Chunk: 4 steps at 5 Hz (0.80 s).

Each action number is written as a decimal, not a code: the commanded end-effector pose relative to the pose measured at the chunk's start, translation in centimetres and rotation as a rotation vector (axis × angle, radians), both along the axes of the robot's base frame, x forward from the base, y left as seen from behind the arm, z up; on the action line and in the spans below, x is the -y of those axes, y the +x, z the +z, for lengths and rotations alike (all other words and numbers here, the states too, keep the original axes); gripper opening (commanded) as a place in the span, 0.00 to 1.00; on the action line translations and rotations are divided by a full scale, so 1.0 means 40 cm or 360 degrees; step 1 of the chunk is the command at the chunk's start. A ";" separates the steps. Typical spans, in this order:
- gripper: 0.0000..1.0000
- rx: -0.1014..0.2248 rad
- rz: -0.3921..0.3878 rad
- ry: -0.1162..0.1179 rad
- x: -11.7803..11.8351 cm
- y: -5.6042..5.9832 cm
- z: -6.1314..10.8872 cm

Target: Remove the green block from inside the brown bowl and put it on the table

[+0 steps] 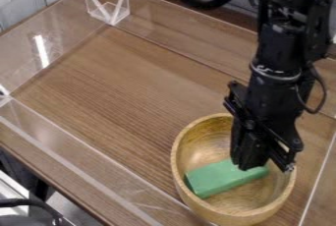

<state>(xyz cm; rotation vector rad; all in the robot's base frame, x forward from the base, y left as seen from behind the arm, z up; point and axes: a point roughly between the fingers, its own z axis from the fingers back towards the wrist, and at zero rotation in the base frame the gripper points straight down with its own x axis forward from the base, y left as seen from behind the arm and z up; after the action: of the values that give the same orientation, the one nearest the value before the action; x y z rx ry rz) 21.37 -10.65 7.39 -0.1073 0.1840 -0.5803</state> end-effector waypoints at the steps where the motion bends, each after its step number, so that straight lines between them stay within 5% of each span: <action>1: 1.00 0.0074 0.0019 -0.0036 -0.001 0.014 0.016; 4: 1.00 0.0148 -0.0123 -0.0041 0.013 0.023 -0.046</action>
<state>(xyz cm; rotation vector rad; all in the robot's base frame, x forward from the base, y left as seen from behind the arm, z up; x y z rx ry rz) 21.92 -10.84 4.72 -0.0964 0.1312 -0.6491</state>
